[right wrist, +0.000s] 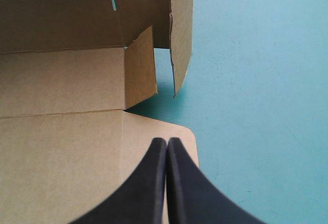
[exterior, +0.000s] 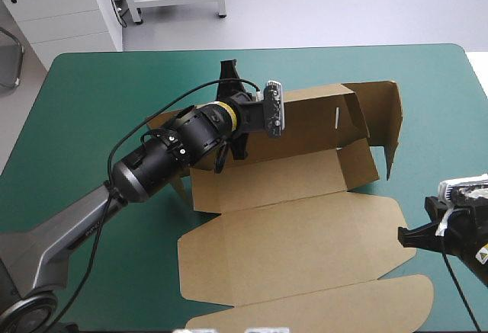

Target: Fold the box

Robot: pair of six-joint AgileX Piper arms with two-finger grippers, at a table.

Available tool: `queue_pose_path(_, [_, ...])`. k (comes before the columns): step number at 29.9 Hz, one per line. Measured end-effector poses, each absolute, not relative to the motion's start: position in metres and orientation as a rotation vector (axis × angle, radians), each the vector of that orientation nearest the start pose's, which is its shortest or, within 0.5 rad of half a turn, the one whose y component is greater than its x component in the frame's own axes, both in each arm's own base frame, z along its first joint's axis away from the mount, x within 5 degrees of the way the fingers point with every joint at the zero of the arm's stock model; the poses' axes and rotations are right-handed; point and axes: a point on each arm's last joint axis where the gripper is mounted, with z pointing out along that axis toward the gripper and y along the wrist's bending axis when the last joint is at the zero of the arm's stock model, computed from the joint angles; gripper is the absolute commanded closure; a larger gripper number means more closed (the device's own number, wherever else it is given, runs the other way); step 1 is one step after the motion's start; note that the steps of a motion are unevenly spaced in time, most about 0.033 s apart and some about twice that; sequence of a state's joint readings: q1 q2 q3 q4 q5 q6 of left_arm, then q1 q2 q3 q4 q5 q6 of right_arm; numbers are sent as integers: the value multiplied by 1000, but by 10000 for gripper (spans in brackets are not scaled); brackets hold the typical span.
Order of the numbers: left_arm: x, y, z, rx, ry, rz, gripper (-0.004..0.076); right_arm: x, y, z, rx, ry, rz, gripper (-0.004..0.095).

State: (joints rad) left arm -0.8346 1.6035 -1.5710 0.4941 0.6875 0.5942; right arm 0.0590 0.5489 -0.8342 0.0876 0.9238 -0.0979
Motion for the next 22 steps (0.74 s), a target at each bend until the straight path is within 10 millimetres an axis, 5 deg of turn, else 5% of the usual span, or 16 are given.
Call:
queue_pose_path(12, [269,-258,350,1618,1321,535,731,82,11,368,-145,2116,80,923])
queue_pose_path(22, [242,-246,363,1599,1133,511,731,82,11,367,-138,2118,84,923])
